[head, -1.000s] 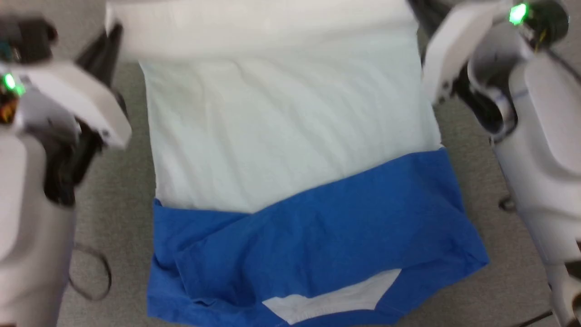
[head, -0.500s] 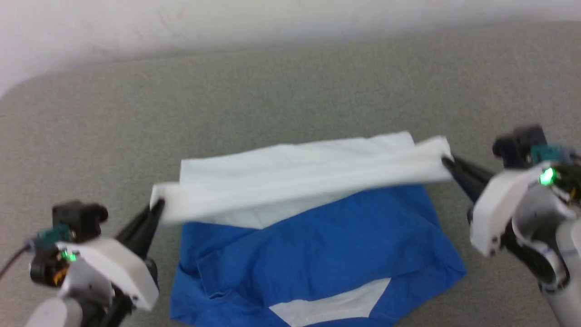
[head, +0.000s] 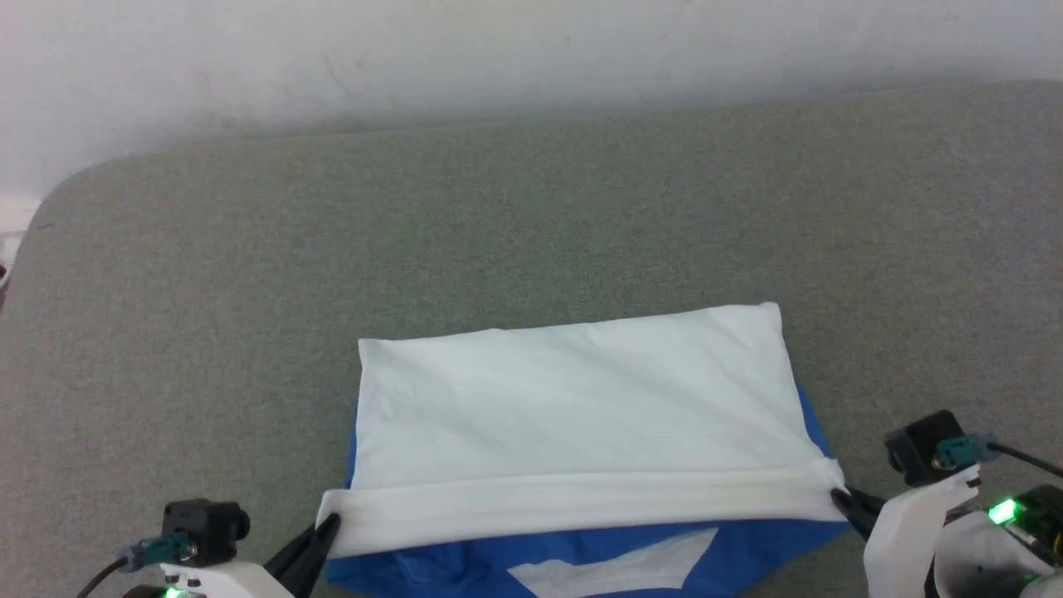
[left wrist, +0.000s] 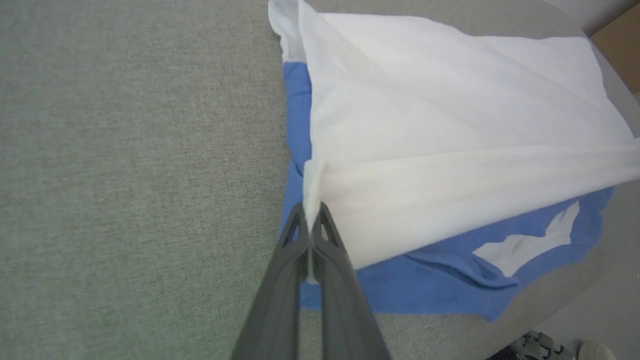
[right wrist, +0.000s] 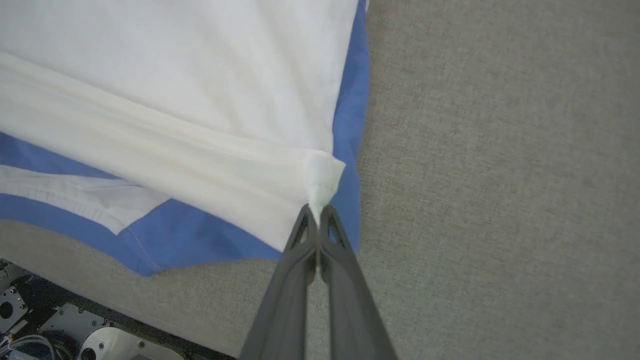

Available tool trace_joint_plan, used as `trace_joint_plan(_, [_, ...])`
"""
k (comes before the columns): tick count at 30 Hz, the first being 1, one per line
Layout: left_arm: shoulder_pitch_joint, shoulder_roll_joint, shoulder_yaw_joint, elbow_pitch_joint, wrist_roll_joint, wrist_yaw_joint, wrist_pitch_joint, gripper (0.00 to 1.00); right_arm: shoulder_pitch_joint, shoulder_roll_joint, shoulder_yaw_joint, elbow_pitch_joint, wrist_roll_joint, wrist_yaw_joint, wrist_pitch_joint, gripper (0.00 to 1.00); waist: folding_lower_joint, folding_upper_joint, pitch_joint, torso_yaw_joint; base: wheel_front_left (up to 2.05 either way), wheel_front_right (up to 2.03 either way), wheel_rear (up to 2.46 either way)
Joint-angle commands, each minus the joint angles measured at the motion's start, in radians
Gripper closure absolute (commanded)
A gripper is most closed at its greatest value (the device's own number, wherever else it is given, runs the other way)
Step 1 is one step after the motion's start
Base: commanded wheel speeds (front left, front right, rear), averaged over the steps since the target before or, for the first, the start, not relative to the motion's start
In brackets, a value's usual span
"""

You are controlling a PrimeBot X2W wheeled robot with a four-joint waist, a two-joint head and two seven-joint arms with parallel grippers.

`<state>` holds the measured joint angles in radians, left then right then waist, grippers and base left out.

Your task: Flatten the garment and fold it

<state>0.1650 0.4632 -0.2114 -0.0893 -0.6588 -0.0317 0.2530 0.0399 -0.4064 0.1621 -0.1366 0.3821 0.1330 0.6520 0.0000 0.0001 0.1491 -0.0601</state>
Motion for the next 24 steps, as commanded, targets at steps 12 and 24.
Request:
trace_joint_plan(12, [0.045, -0.021, -0.044, 0.120, 0.017, -0.003, -0.025, 0.44, 0.067, 0.059, 0.022, 0.103, -0.077, -0.002, 0.014, 0.45, 0.0000, -0.0001, -0.013, 0.005, 0.00, 0.00, 0.00])
trace_joint_plan(24, [0.021, -0.049, 0.045, 0.048, 0.095, 0.039, -0.321, 0.00, 0.151, 0.146, -0.158, -0.064, -0.019, -0.002, -0.069, 0.00, 0.0000, -0.0001, -0.081, 0.049, 0.00, 0.00, 0.00])
